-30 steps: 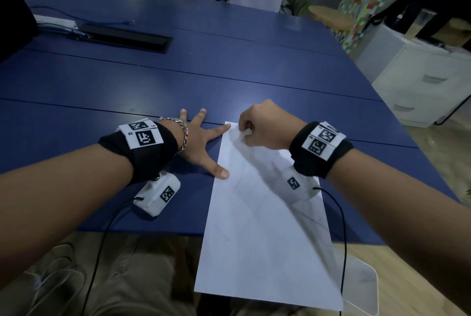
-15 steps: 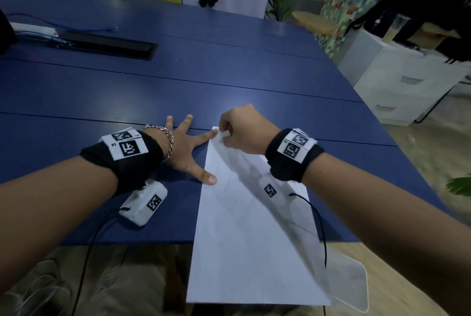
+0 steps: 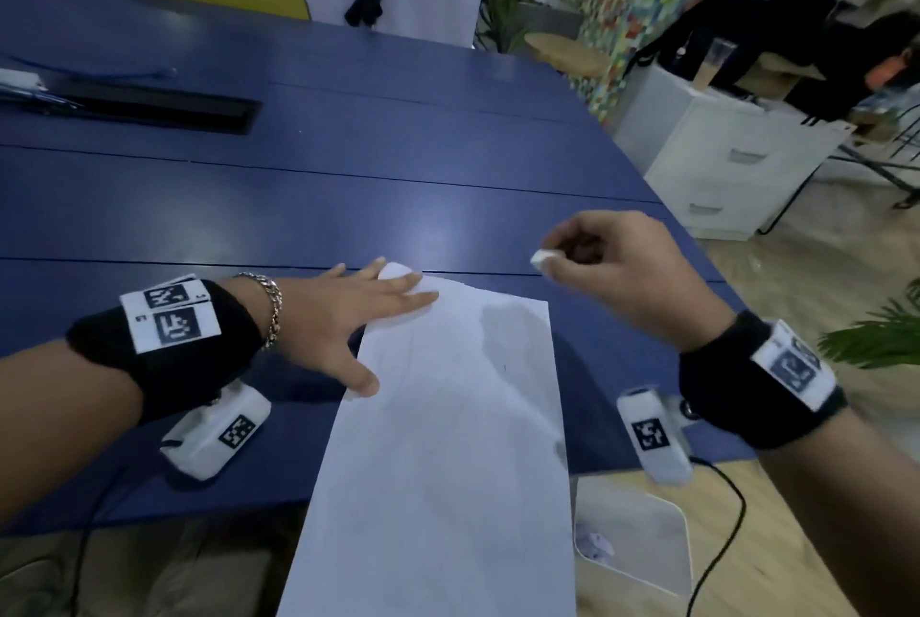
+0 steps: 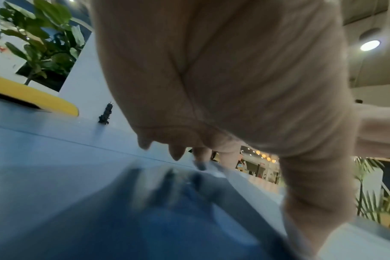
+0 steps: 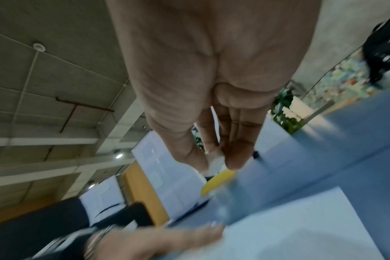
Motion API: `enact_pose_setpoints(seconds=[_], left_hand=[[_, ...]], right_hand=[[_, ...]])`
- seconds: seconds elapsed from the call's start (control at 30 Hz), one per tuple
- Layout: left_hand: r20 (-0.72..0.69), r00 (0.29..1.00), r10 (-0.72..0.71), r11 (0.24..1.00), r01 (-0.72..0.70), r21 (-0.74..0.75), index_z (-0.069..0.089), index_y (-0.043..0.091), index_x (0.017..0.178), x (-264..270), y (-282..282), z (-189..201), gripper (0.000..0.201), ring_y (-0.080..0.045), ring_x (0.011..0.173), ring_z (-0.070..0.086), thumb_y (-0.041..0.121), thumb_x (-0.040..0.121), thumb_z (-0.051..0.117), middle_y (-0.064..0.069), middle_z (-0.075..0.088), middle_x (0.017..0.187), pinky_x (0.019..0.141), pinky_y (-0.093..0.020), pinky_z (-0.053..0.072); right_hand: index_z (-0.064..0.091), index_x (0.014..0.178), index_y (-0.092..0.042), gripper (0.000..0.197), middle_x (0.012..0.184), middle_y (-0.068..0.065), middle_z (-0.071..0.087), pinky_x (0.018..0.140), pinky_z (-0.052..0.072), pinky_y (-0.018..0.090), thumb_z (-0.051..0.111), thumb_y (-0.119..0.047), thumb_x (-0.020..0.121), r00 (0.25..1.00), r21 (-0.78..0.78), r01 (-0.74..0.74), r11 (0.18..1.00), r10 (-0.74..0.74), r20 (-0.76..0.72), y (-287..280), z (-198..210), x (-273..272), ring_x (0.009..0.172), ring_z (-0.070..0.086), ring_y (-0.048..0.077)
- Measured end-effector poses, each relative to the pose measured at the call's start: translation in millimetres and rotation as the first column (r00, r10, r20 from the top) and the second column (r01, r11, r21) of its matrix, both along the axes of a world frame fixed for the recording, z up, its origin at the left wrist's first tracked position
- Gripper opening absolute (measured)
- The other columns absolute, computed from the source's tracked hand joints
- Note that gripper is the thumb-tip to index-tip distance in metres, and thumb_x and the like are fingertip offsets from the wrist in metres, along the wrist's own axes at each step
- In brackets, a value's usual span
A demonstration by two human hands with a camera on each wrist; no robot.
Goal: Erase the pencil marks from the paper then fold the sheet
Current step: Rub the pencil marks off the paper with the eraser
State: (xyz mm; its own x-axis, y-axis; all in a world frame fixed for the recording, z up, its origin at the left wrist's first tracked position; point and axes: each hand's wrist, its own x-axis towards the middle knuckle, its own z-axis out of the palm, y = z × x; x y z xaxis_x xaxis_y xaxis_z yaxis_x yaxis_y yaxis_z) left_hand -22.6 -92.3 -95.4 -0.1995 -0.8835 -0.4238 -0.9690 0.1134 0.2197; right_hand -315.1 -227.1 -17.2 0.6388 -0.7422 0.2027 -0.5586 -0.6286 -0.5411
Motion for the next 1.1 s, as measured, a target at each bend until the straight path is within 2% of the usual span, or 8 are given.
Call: enact_pose_setpoints(seconds=[0.27, 0.43, 0.53, 0.67, 0.77, 0.87, 0.97, 1.1], left_hand=[[0.199, 0.979, 0.036, 0.997, -0.023, -0.068, 0.002, 0.039, 0.165, -4.6, 2.5, -1.7, 0.119, -0.020, 0.158, -0.021, 0.097, 0.072, 0.048, 0.014, -0.006, 0.173, 0.118, -0.066, -0.021], [0.078, 0.992, 0.101, 0.978, -0.085, -0.189, 0.014, 0.032, 0.165, 8.2, 22.8, 7.3, 0.094, -0.015, 0.142, 0.042, 0.073, 0.091, 0.056, 0.013, 0.049, 0.149, 0.128, -0.046, 0.011], [0.024, 0.997, 0.073, 0.976, -0.067, -0.207, 0.022, 0.038, 0.163, 11.9, 44.0, 14.4, 0.083, -0.014, 0.119, 0.054, 0.049, 0.094, 0.068, 0.023, 0.062, 0.135, 0.104, -0.026, 0.037], [-0.075, 0.997, 0.014, 0.952, -0.037, -0.305, 0.046, 0.040, 0.153, 17.4, 66.2, 8.0, 0.069, -0.008, 0.103, 0.059, 0.043, 0.089, 0.072, 0.025, 0.069, 0.113, 0.094, -0.025, 0.044], [-0.144, 0.989, 0.028, 0.937, -0.076, -0.342, 0.046, 0.036, 0.154, 21.0, 65.7, 5.3, 0.079, -0.008, 0.118, 0.053, 0.063, 0.083, 0.066, 0.015, 0.062, 0.134, 0.098, -0.021, 0.036], [-0.055, 0.998, 0.029, 0.988, -0.036, -0.148, 0.020, 0.045, 0.163, 20.4, 54.2, 1.3, 0.107, -0.016, 0.157, 0.014, 0.086, 0.072, 0.059, 0.013, 0.017, 0.172, 0.126, -0.040, 0.018], [0.119, 0.992, 0.027, 0.999, -0.029, 0.016, -0.004, 0.052, 0.161, 15.5, 44.4, -2.4, 0.123, -0.027, 0.158, -0.016, 0.095, 0.066, 0.059, 0.022, -0.015, 0.170, 0.124, -0.067, -0.001], [0.152, 0.988, 0.038, 0.993, -0.055, 0.104, -0.015, 0.054, 0.158, 12.7, 39.0, -0.3, 0.128, -0.036, 0.155, -0.025, 0.095, 0.061, 0.058, 0.029, -0.027, 0.165, 0.114, -0.078, -0.012]], right_hand=[[0.073, 0.097, -0.027, 0.016, 0.091, -0.013, 0.065, 0.076, 0.054, 0.024, 0.059, -0.032, 0.090, 0.882, 0.099, -0.217, 0.971, 0.239, -0.406, 81.6, -60.1, -7.7, 0.082, 0.062, 0.004], [0.070, 0.083, -0.025, 0.006, 0.079, -0.015, 0.062, 0.061, 0.042, 0.014, 0.064, -0.026, 0.084, 0.875, 0.043, -0.166, 0.985, 0.167, -0.454, 53.3, -59.4, -15.6, 0.073, 0.059, 0.002], [0.072, 0.086, -0.028, 0.005, 0.080, -0.017, 0.066, 0.060, 0.046, 0.014, 0.069, -0.024, 0.084, 0.851, 0.061, -0.155, 0.986, 0.164, -0.498, 44.6, -49.6, -15.3, 0.073, 0.061, -0.001], [0.076, 0.102, -0.027, 0.020, 0.085, -0.014, 0.068, 0.072, 0.057, 0.026, 0.069, -0.023, 0.084, 0.809, 0.074, -0.182, 0.981, 0.192, -0.556, 48.6, -43.9, -3.2, 0.079, 0.065, 0.001], [0.077, 0.105, -0.028, 0.026, 0.087, -0.012, 0.071, 0.071, 0.056, 0.022, 0.069, -0.018, 0.082, 0.822, 0.054, -0.221, 0.974, 0.216, -0.528, 49.3, -32.6, 11.8, 0.079, 0.067, 0.002], [0.077, 0.103, -0.030, 0.025, 0.088, -0.011, 0.072, 0.074, 0.053, 0.021, 0.072, -0.018, 0.081, 0.856, 0.036, -0.319, 0.947, 0.304, -0.418, 62.0, -27.2, 41.8, 0.081, 0.070, 0.005], [0.077, 0.107, -0.024, 0.025, 0.088, -0.009, 0.075, 0.079, 0.049, 0.021, 0.074, -0.018, 0.082, 0.866, 0.041, -0.393, 0.919, 0.385, -0.321, 79.3, -38.3, 75.6, 0.082, 0.069, 0.008], [0.078, 0.103, -0.017, 0.020, 0.084, -0.006, 0.074, 0.072, 0.046, 0.020, 0.073, -0.015, 0.084, 0.869, 0.026, -0.404, 0.915, 0.392, -0.302, 77.1, -56.9, 103.0, 0.078, 0.067, 0.013]])
